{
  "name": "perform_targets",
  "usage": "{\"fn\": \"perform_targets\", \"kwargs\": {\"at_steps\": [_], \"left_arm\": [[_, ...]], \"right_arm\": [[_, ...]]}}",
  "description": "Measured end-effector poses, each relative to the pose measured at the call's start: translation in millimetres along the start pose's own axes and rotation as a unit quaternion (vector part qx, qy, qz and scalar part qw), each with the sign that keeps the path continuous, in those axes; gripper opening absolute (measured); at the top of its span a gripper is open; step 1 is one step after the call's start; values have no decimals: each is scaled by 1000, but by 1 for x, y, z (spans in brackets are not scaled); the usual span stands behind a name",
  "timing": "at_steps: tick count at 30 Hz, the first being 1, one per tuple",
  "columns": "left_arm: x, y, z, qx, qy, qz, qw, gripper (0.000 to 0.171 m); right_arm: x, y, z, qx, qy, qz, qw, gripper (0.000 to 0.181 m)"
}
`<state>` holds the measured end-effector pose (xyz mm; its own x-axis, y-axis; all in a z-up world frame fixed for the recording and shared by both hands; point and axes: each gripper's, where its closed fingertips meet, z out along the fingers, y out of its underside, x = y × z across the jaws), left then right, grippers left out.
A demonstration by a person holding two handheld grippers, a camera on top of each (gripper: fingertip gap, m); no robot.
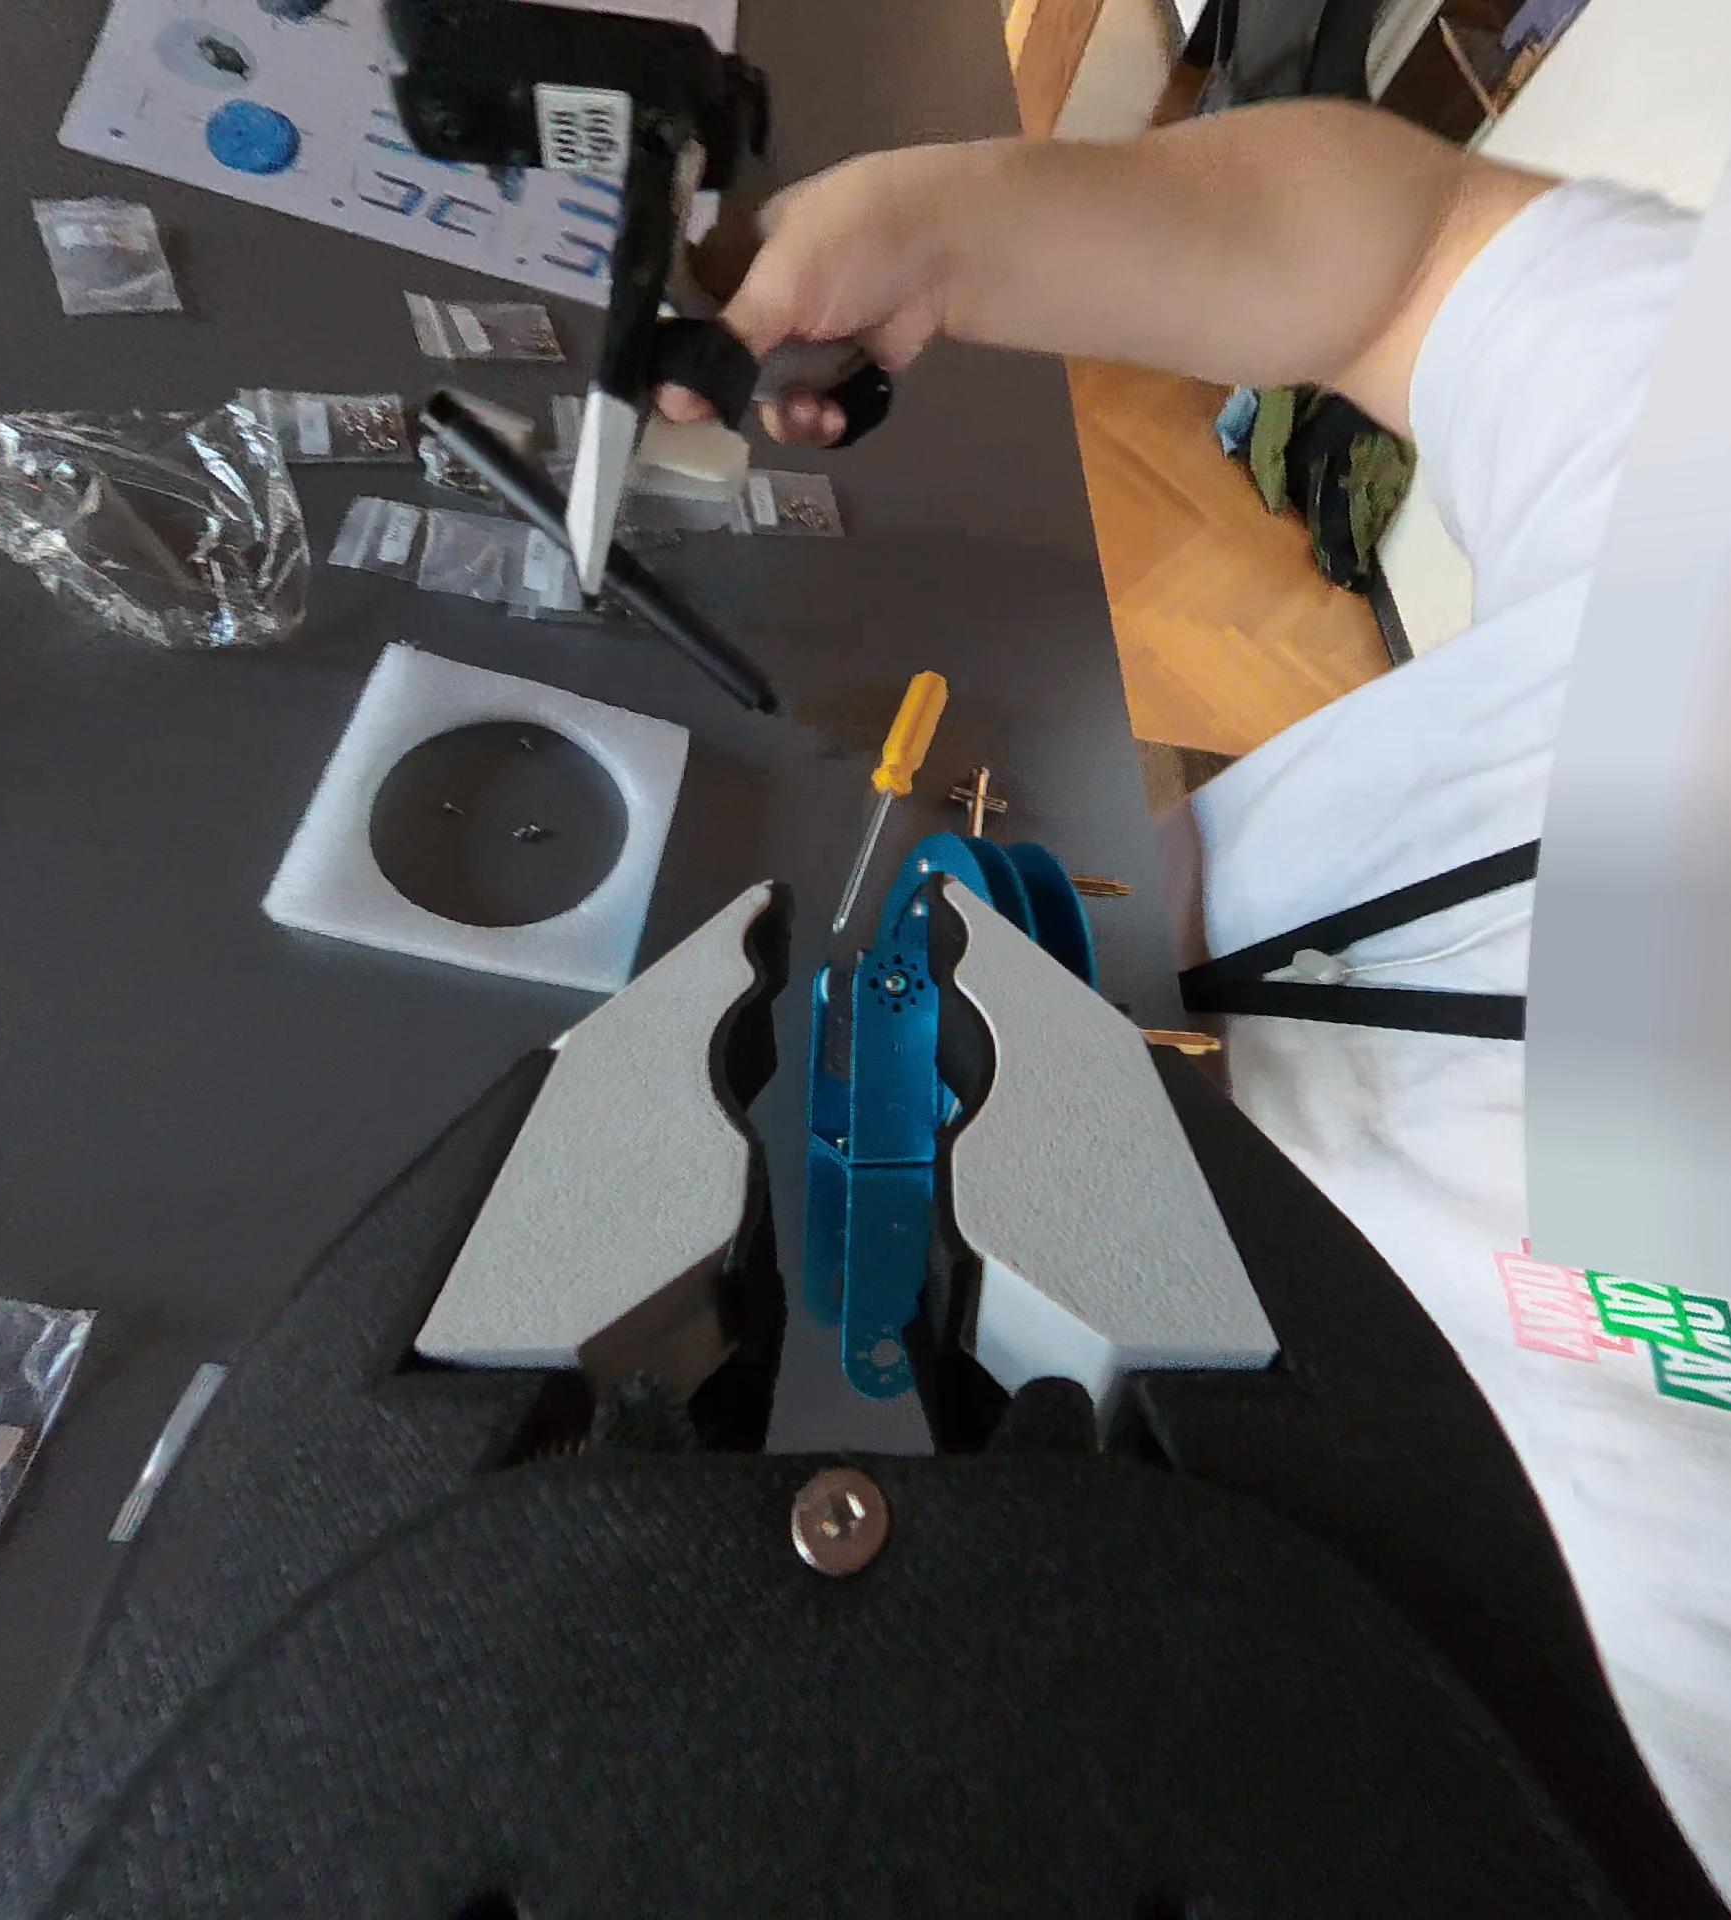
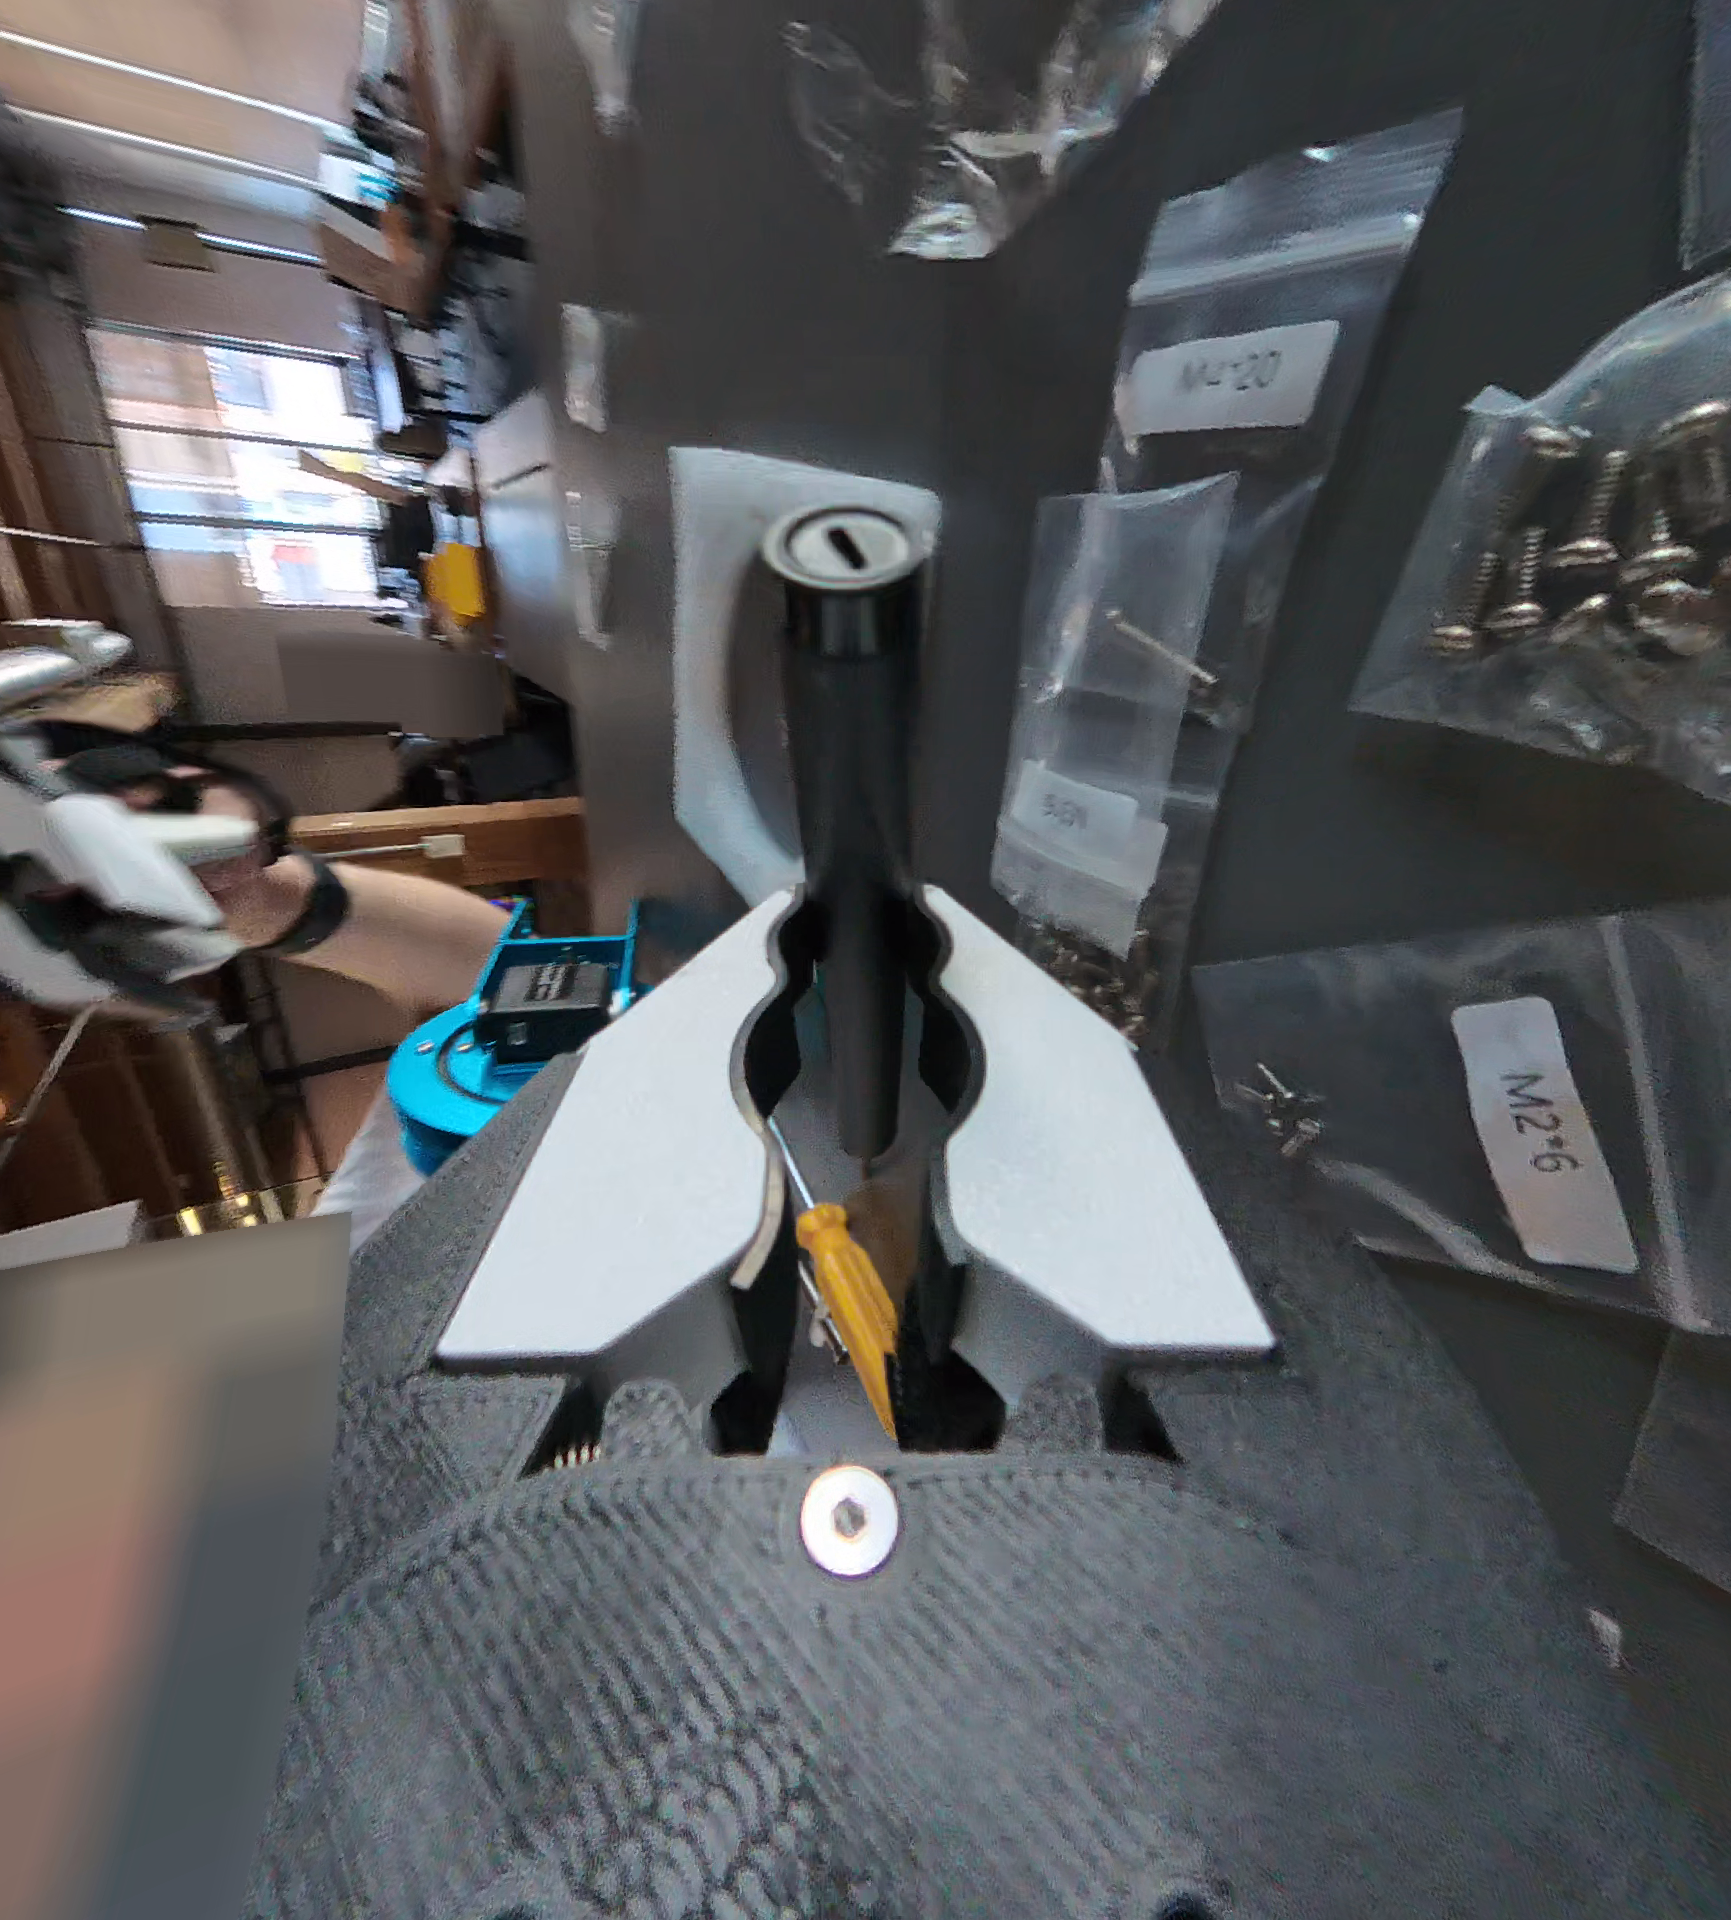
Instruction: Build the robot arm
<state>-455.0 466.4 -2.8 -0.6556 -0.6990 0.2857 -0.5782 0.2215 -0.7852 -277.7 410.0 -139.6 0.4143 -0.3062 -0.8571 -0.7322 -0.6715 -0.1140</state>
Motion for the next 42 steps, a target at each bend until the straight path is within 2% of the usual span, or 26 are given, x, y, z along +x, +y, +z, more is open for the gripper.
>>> {"fn": "perform_targets", "kwargs": {"at_steps": [3,7,11,14,16,17,19,20,21,22,23,24,25,26,27,28,32,39,42], "left_arm": [[-6,-10,6,-26,-11,2,1000,23],[-34,-20,21,-67,-56,20,996,26],[-28,-32,38,-57,-28,18,998,26],[-22,-37,43,-42,-17,22,999,29],[-17,-41,40,-25,-17,23,999,29],[-15,-44,37,-13,-20,23,999,30],[-13,-50,31,9,-47,33,998,31],[-16,-54,29,18,-74,43,996,33],[-21,-59,28,26,-108,52,992,38],[-27,-64,29,32,-142,59,988,45],[-33,-69,33,33,-171,60,983,53],[-39,-73,41,23,-196,54,979,58],[-44,-74,50,6,-217,44,975,63],[-47,-75,62,-14,-233,36,972,66],[-47,-78,73,-31,-247,33,968,68],[-46,-82,85,-42,-262,34,964,69],[-29,-104,136,-45,-299,29,953,79],[8,-135,232,-9,-306,-22,952,83],[19,-140,260,10,-317,-41,947,83]], "right_arm": [[6,1,14,-26,54,28,998,16],[11,-4,25,-47,143,15,988,17],[13,-3,24,-69,207,-22,976,20],[7,-1,19,-66,218,-46,973,27],[1,-2,9,-53,225,-94,968,27],[-8,1,3,-47,208,-128,969,26],[-45,8,-12,12,120,-228,966,21],[-54,11,-28,61,111,-296,947,19],[-54,7,-50,130,147,-365,910,20],[-50,-4,-79,213,212,-424,854,22],[-47,-14,-113,298,286,-458,787,22],[-44,-21,-148,368,357,-462,723,21],[-36,-23,-177,402,424,-447,677,23],[-27,-23,-199,413,477,-427,648,33],[-18,-22,-214,417,509,-404,635,45],[-13,-21,-223,421,516,-393,634,48],[3,-11,-257,428,523,-400,619,47],[37,14,-305,389,518,-450,615,48],[52,21,-315,372,502,-466,626,51]]}}
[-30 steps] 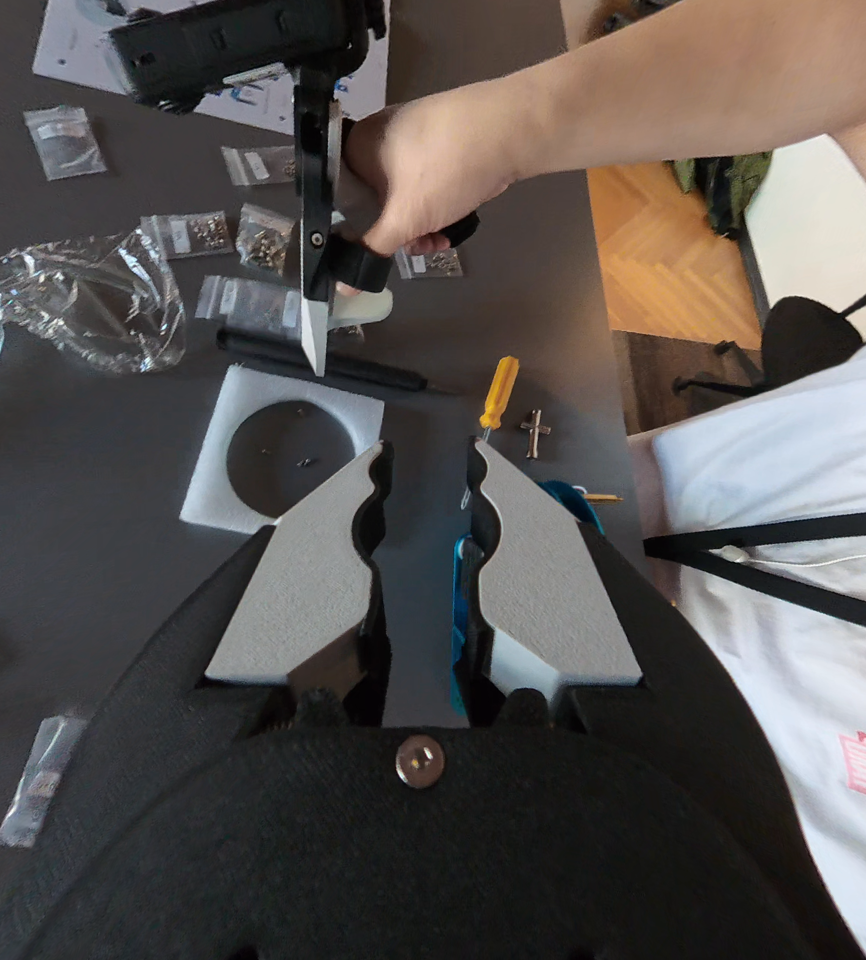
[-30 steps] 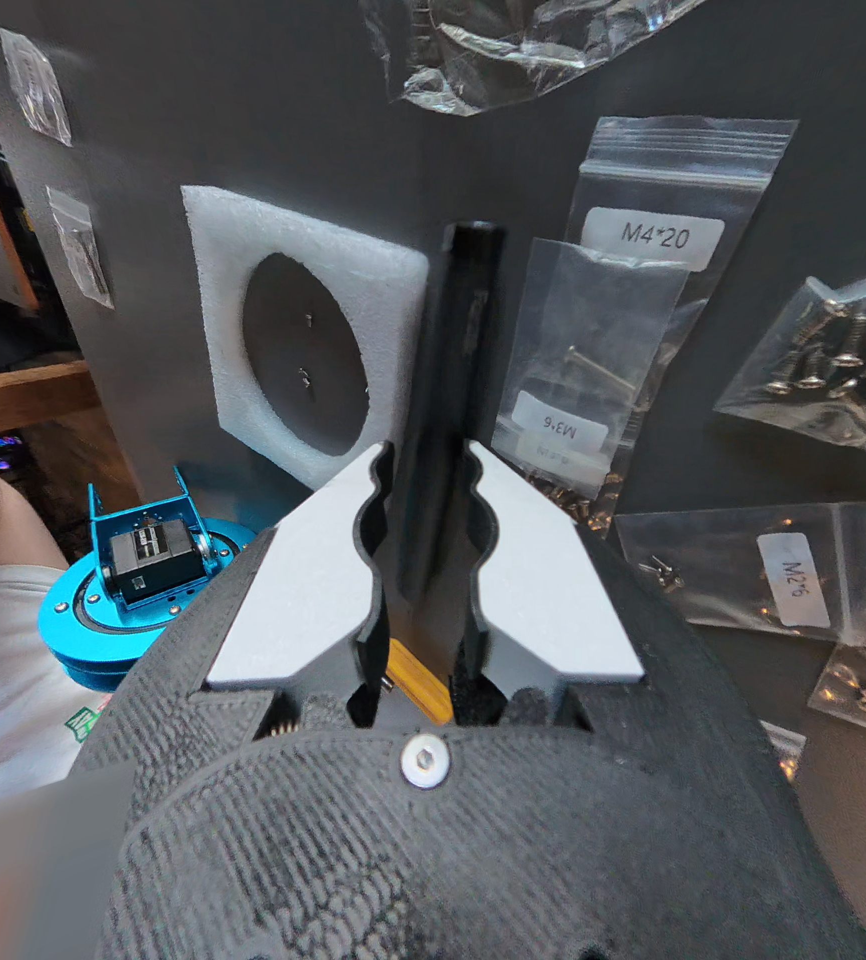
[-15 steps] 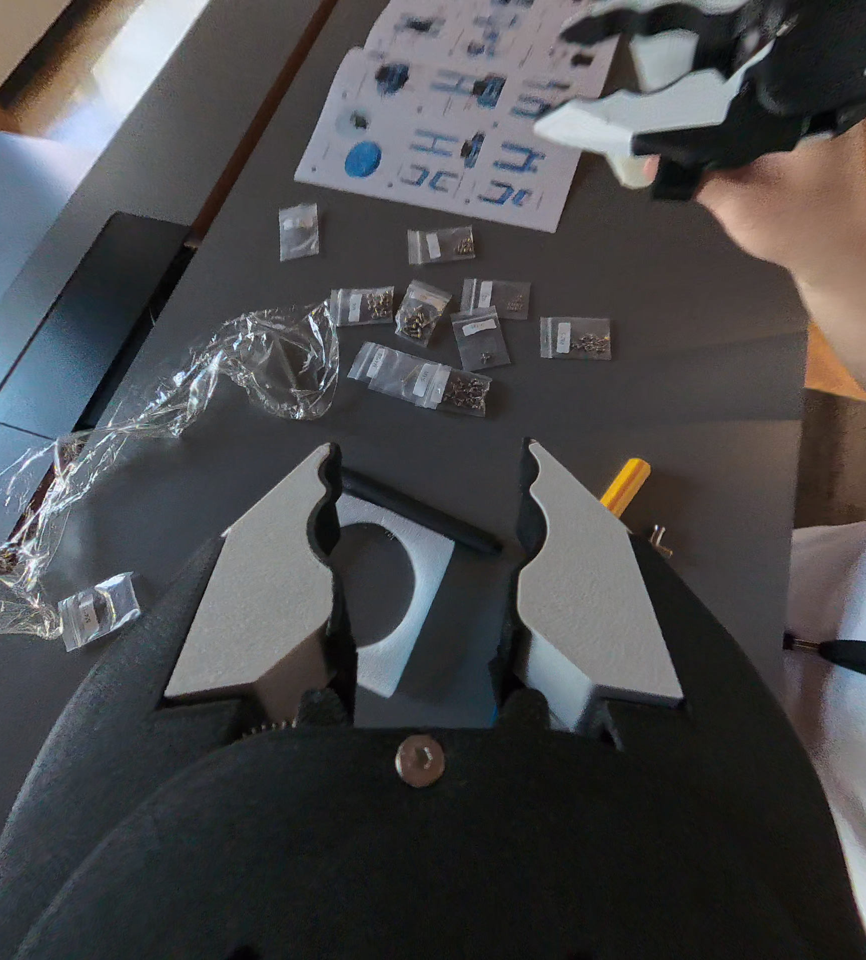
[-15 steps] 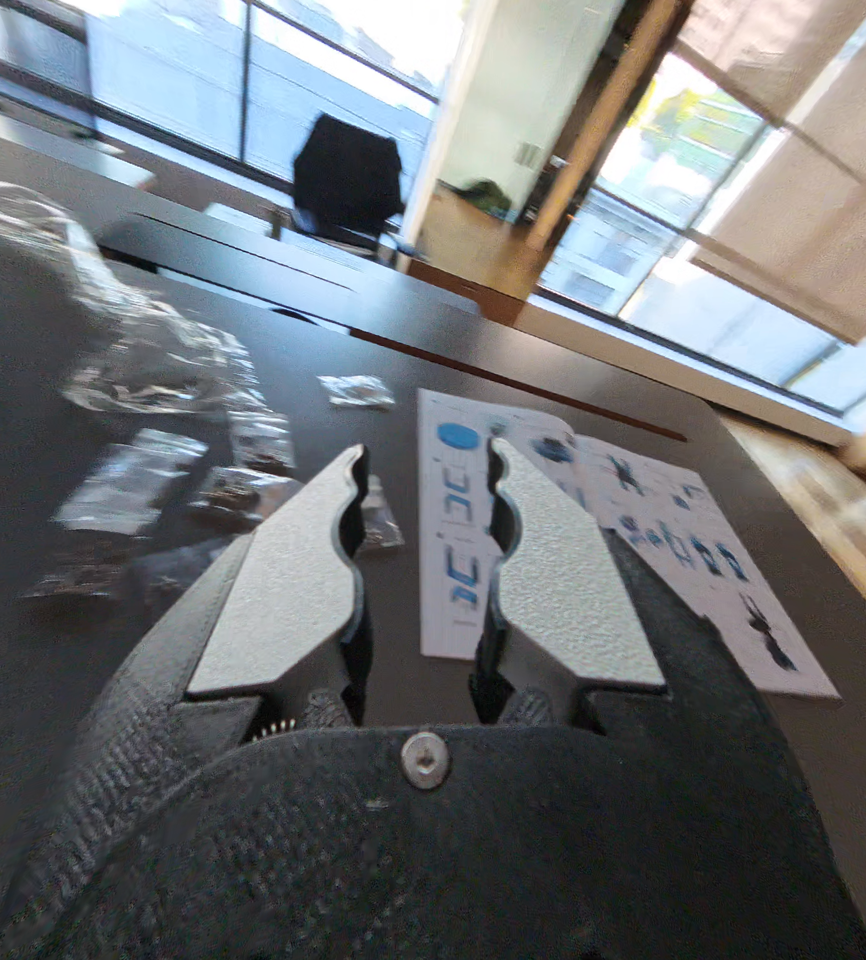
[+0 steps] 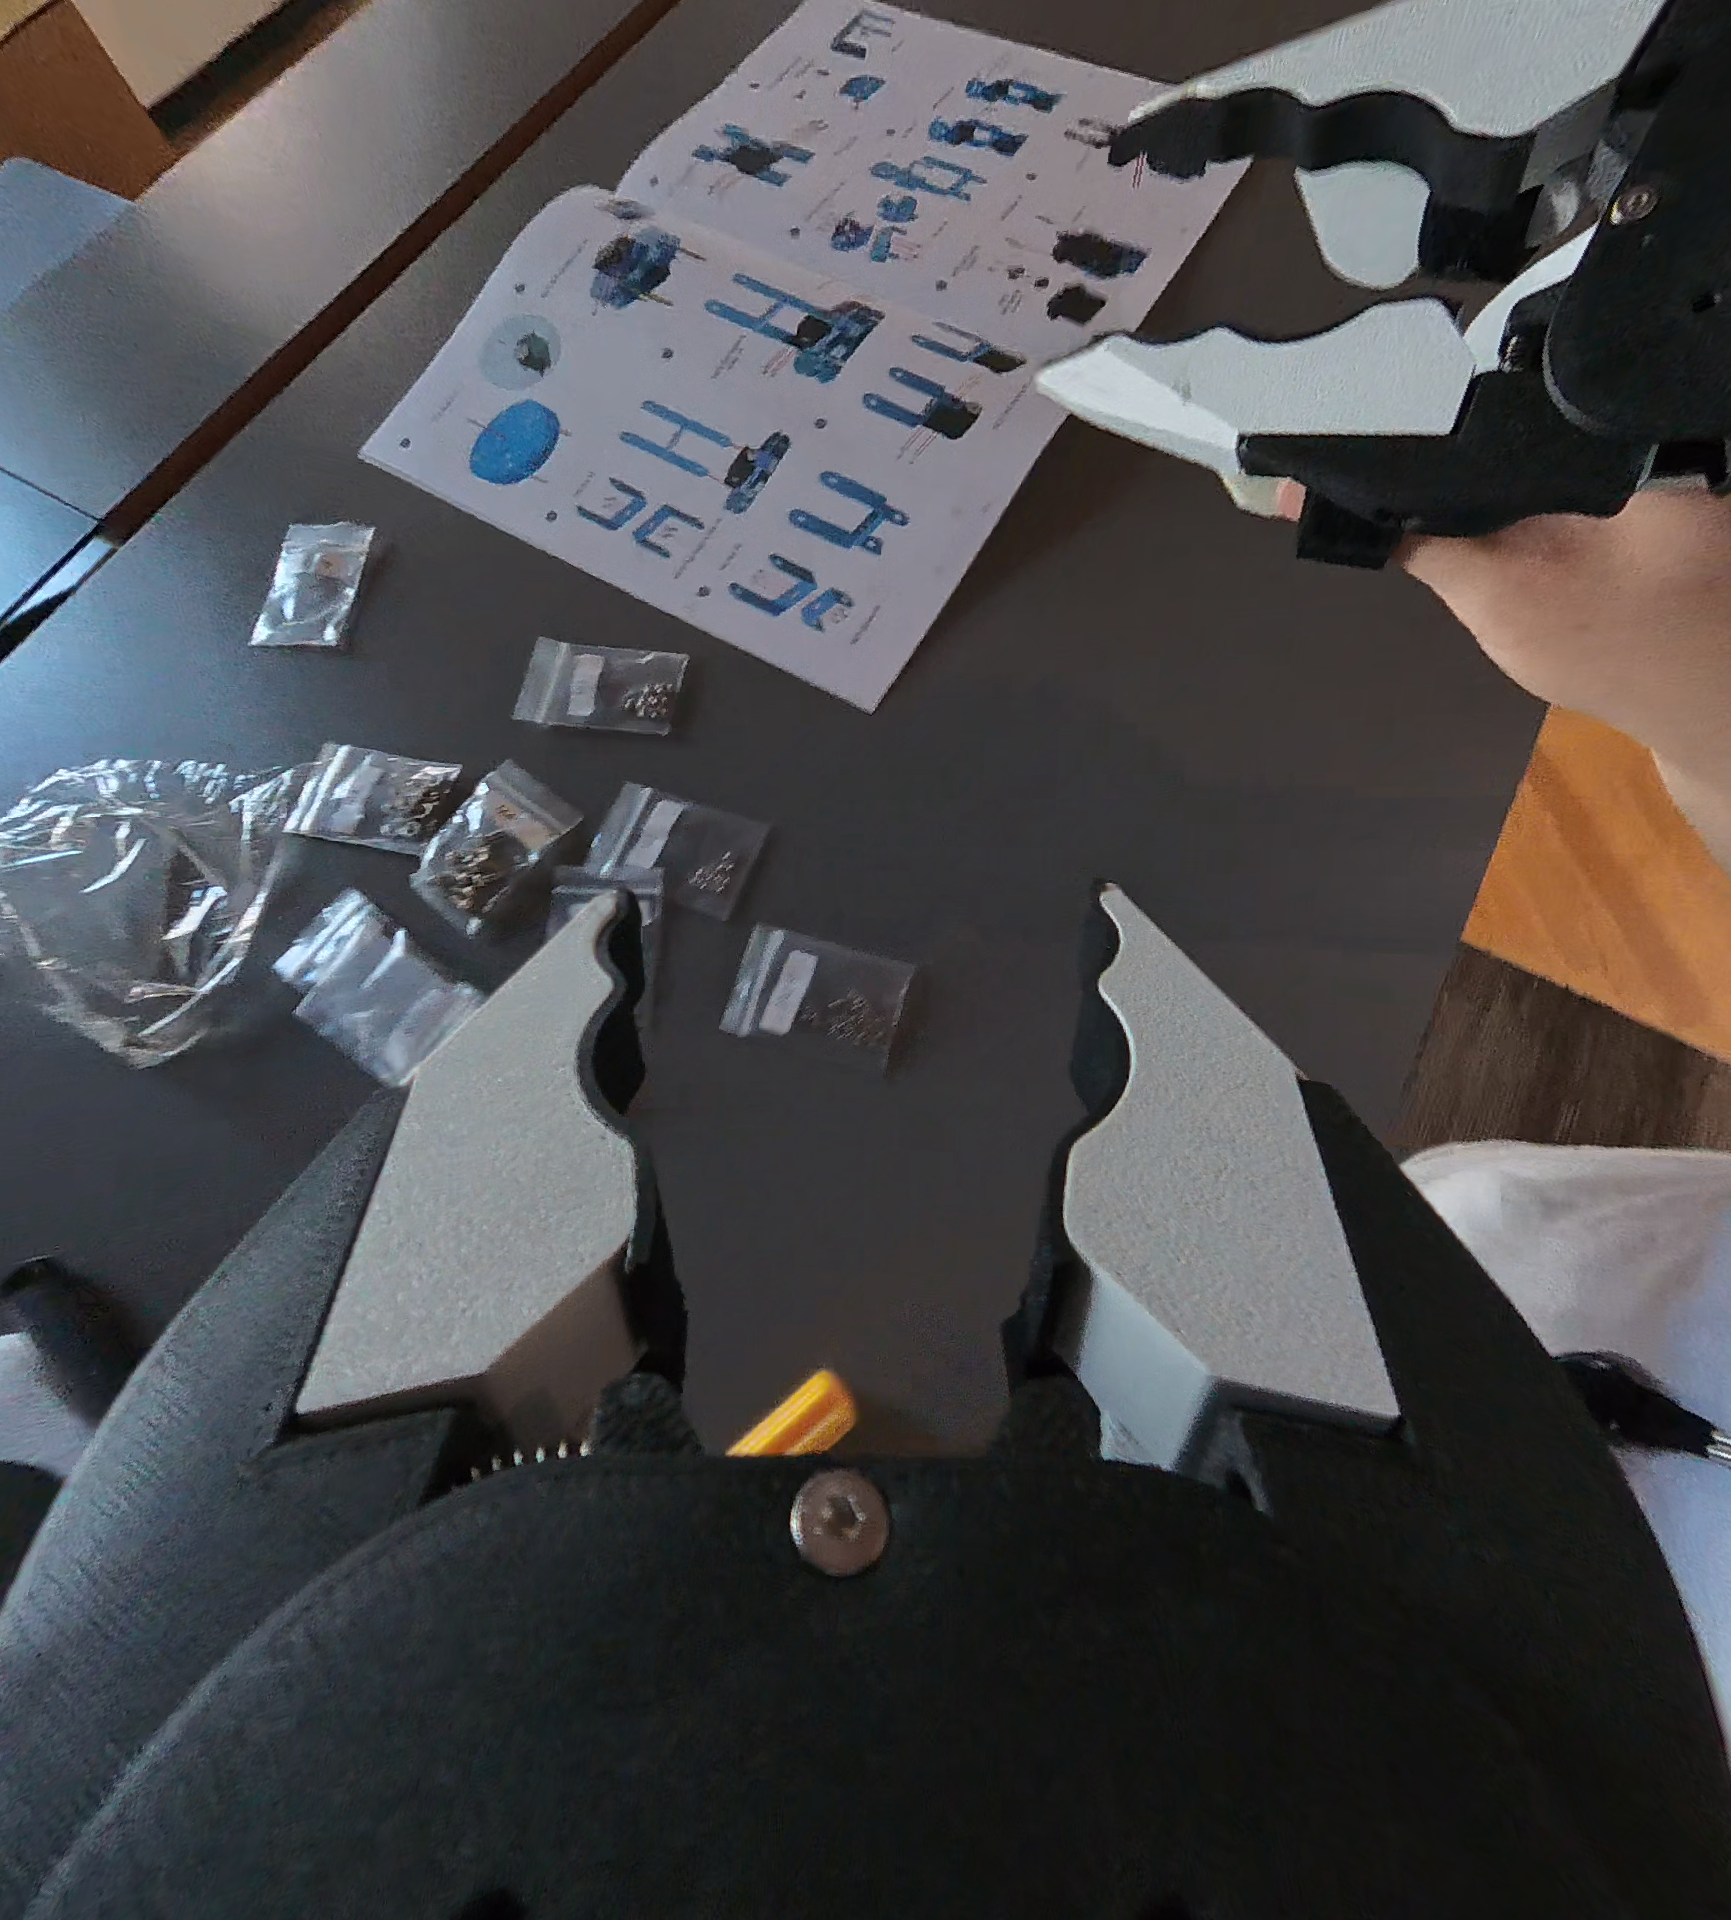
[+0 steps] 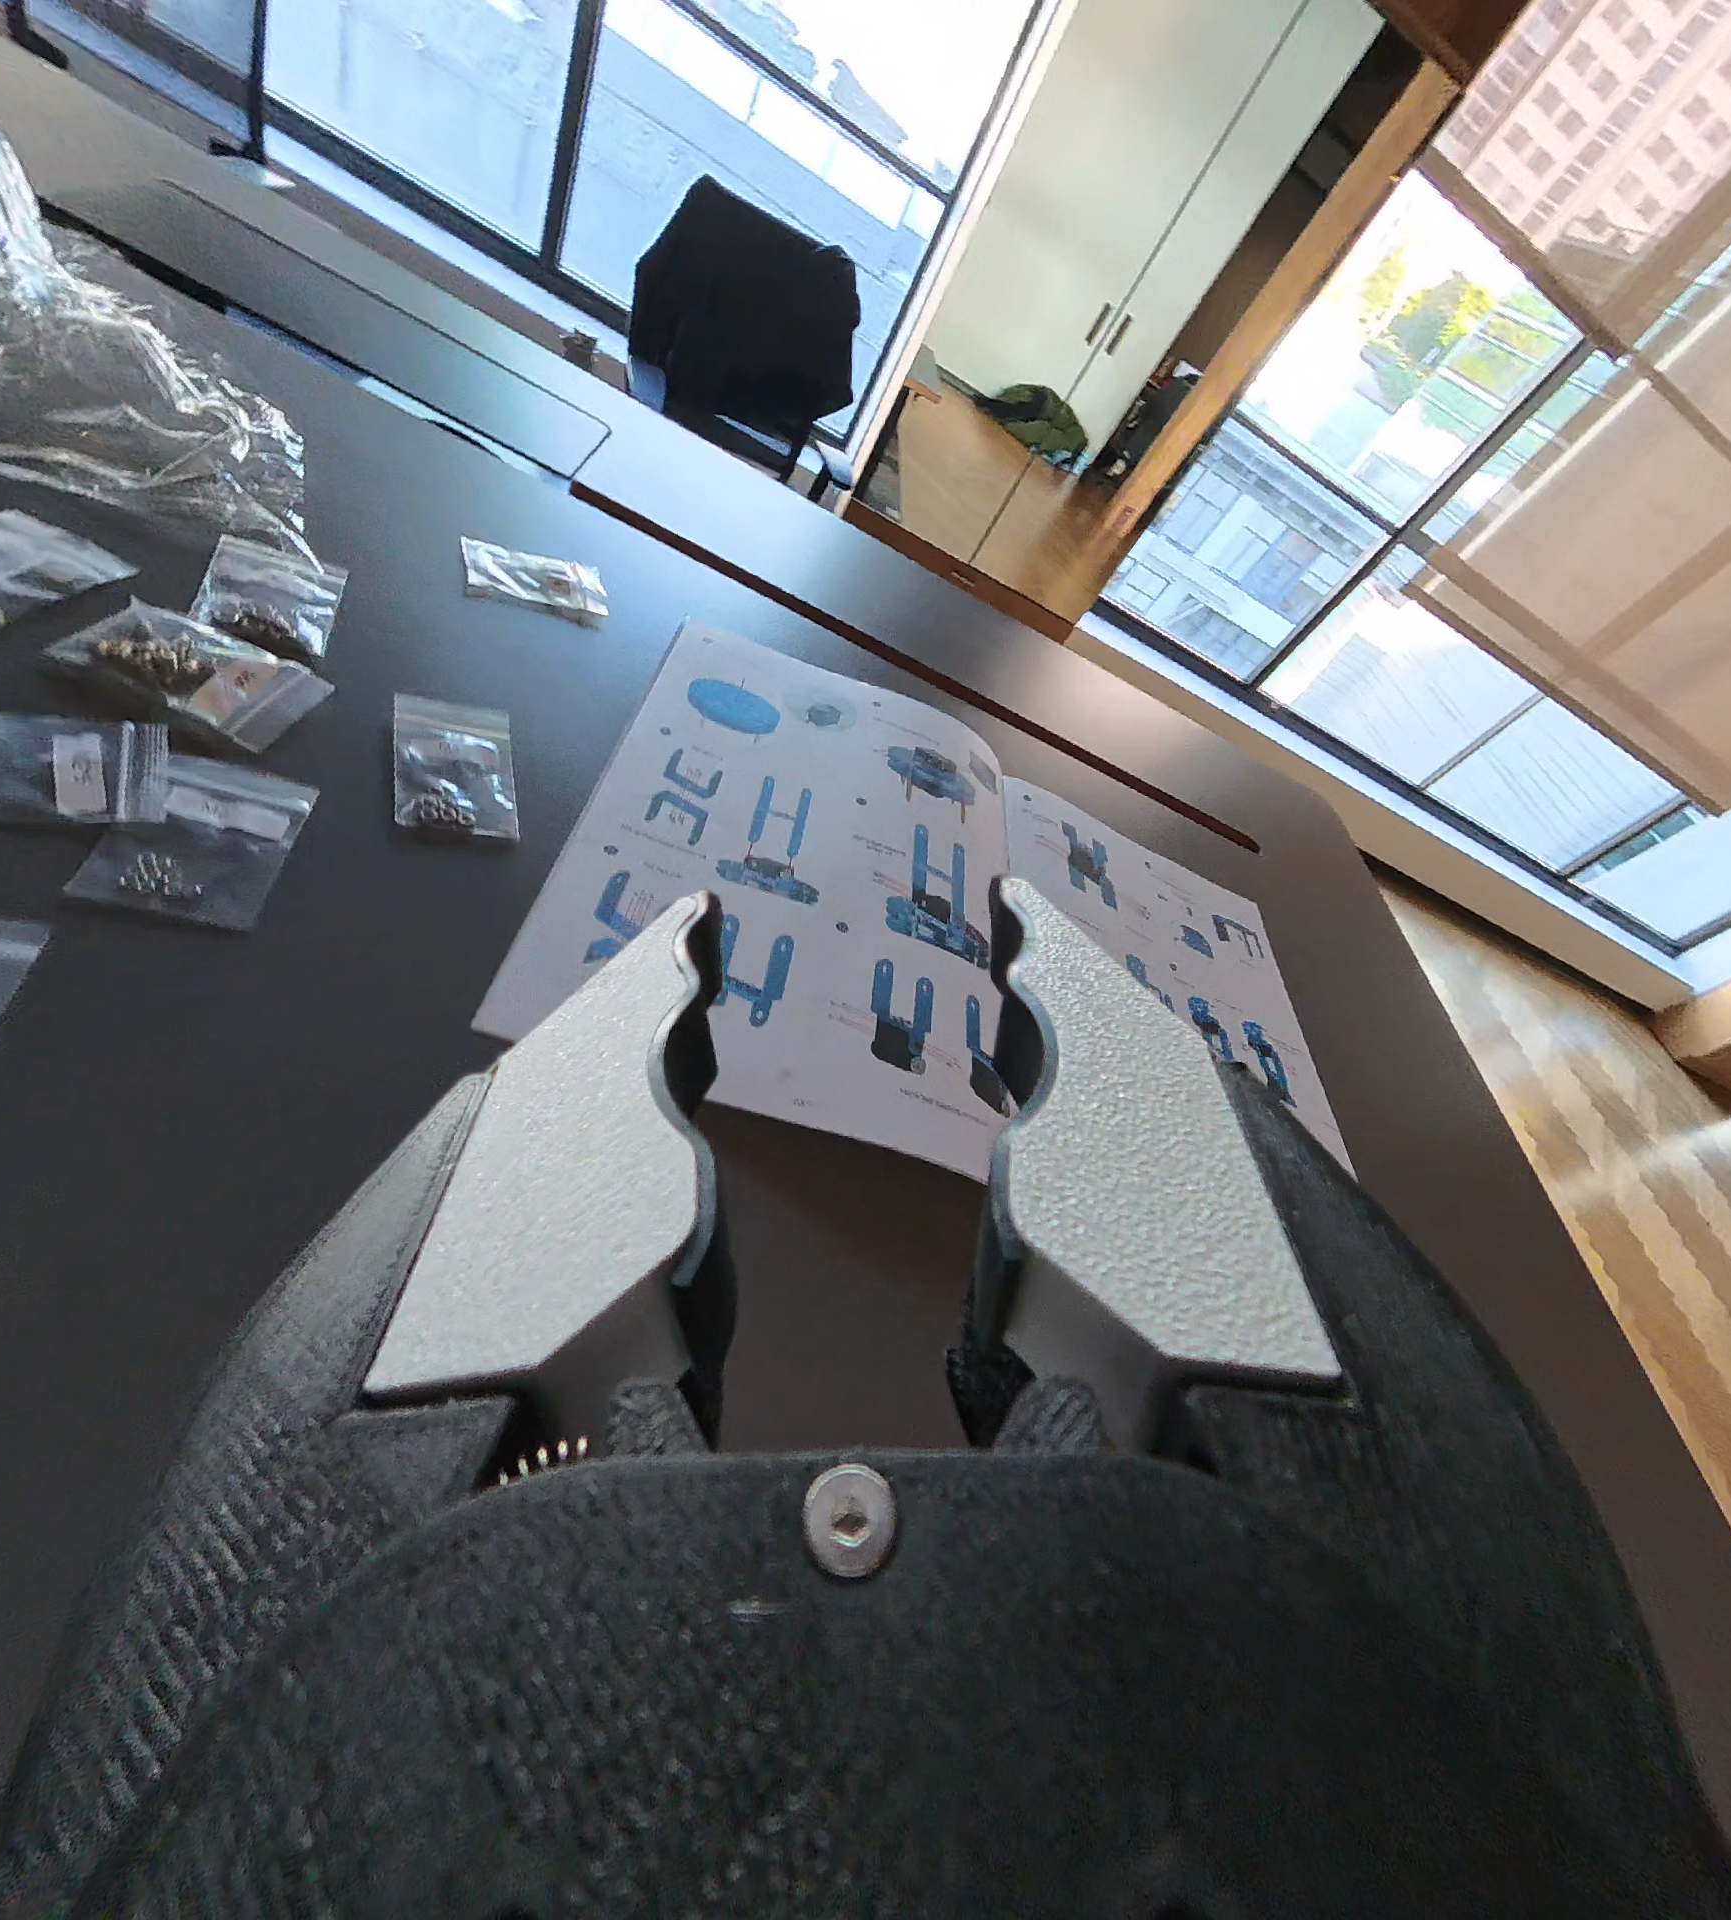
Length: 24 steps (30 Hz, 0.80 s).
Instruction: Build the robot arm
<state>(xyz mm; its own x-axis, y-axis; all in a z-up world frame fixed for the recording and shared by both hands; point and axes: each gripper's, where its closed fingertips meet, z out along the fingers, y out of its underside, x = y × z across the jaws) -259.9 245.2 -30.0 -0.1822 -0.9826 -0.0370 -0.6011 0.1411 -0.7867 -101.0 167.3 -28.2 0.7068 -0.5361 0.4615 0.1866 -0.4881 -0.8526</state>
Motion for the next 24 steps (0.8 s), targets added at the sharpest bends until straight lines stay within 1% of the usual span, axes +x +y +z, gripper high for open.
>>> {"fn": "perform_targets", "kwargs": {"at_steps": [3,4,6,8,11,12,13,14,16,18,19,21,24], "left_arm": [[14,-2,13,27,-26,-25,999,83],[19,2,20,26,-35,-37,998,86],[32,12,38,21,-34,-71,997,96],[43,18,52,42,-37,-113,992,100],[57,20,70,92,-51,-155,982,98],[62,21,76,101,-58,-157,981,98],[65,23,83,101,-71,-151,981,98],[65,25,91,96,-91,-142,981,101],[63,29,104,85,-124,-128,980,109],[58,33,116,60,-153,-126,978,116],[53,34,120,44,-171,-121,977,123],[48,33,128,21,-196,-116,974,132],[41,29,140,-8,-231,-99,968,140]], "right_arm": [[2,17,0,-7,-41,-9,999,56],[1,25,0,-14,-63,-4,998,58],[-5,41,-2,-26,-119,36,992,64],[-16,51,-10,-23,-191,84,978,74],[-29,63,-25,-7,-274,122,954,79],[-31,69,-28,-9,-292,122,949,82],[-34,75,-31,-14,-308,115,944,89],[-35,83,-31,-23,-317,108,942,92],[-30,101,-27,-45,-315,94,943,92],[-13,116,-13,-58,-269,93,957,97],[-5,122,-7,-66,-246,101,962,99],[2,130,-1,-76,-227,121,963,110],[13,133,4,-81,-203,140,966,118]]}}
